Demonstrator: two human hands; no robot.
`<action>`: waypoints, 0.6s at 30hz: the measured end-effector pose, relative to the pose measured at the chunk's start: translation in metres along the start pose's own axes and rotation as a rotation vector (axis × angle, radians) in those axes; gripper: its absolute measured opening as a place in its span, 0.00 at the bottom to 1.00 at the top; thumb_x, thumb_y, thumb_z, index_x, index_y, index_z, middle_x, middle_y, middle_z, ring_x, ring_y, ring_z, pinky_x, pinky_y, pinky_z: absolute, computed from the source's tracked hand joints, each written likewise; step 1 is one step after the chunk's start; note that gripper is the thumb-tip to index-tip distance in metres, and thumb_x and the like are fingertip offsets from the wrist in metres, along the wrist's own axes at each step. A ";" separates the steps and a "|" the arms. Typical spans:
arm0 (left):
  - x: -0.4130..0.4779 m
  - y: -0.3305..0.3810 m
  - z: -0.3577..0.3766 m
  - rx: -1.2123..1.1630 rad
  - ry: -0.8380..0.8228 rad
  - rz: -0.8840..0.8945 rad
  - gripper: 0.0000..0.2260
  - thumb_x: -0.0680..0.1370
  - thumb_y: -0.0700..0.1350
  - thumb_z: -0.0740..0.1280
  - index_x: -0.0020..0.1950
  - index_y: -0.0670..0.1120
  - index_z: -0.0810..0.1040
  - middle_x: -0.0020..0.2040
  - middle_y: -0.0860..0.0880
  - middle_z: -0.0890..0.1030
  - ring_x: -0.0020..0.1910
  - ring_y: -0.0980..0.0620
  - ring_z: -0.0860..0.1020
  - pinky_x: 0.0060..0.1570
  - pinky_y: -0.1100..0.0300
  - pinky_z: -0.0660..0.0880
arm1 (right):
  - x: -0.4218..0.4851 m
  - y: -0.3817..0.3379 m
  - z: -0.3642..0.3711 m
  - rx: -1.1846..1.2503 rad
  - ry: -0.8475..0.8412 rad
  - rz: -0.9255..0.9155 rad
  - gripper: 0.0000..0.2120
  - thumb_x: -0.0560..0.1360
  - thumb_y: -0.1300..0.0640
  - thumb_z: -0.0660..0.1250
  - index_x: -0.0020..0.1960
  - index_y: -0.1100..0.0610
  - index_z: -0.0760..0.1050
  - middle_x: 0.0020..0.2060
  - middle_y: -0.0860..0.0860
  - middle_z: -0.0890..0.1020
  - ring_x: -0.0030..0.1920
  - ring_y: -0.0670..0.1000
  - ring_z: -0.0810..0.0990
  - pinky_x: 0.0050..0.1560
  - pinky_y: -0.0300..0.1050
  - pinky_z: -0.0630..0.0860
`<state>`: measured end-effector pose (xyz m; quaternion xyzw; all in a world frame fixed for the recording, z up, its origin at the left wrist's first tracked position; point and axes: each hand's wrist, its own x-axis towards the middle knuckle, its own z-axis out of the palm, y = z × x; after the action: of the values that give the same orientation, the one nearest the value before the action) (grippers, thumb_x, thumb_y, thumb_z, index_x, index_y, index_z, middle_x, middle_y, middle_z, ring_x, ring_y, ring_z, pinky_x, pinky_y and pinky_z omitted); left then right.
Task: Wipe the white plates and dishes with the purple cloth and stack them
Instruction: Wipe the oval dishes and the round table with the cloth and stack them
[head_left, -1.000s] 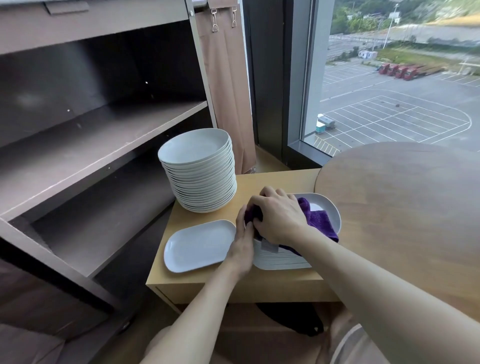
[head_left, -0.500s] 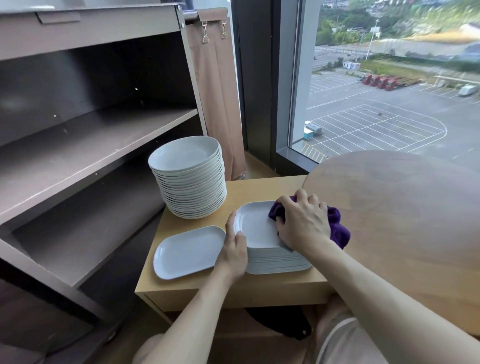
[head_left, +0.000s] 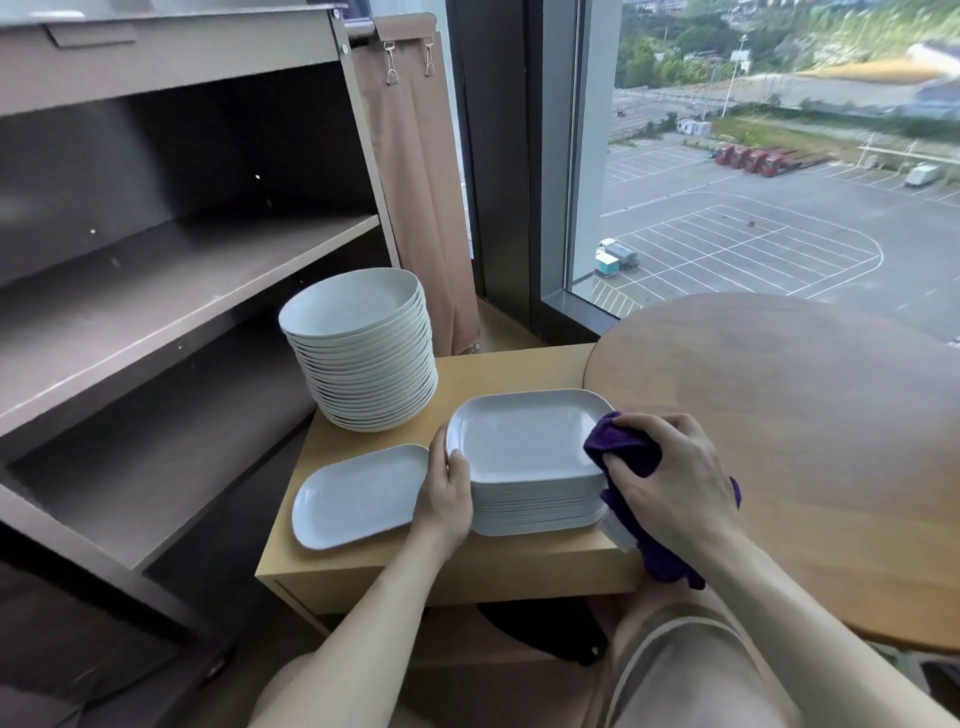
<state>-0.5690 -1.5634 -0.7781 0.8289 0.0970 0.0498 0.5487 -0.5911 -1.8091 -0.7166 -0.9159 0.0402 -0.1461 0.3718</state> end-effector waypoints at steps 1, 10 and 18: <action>-0.001 0.000 -0.001 -0.006 0.013 -0.002 0.22 0.87 0.51 0.51 0.82 0.56 0.59 0.79 0.54 0.67 0.77 0.50 0.66 0.73 0.55 0.64 | -0.002 0.006 -0.003 0.027 -0.005 0.023 0.16 0.71 0.46 0.73 0.58 0.36 0.80 0.53 0.42 0.76 0.57 0.50 0.77 0.56 0.50 0.74; 0.005 0.015 -0.019 0.243 0.055 -0.006 0.15 0.85 0.51 0.57 0.70 0.53 0.75 0.58 0.54 0.80 0.58 0.51 0.77 0.52 0.55 0.71 | 0.011 0.023 -0.010 0.071 -0.153 0.112 0.31 0.72 0.46 0.72 0.74 0.44 0.72 0.55 0.46 0.76 0.56 0.48 0.73 0.56 0.47 0.69; 0.016 0.026 -0.014 0.346 0.200 -0.050 0.10 0.85 0.52 0.58 0.52 0.50 0.76 0.45 0.55 0.79 0.49 0.46 0.78 0.42 0.54 0.67 | 0.018 0.028 -0.013 0.105 -0.256 0.098 0.27 0.73 0.46 0.73 0.71 0.49 0.77 0.62 0.49 0.80 0.64 0.52 0.75 0.64 0.47 0.70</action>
<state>-0.5534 -1.5573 -0.7496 0.8990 0.1787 0.1011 0.3868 -0.5772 -1.8415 -0.7232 -0.9032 0.0292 -0.0116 0.4281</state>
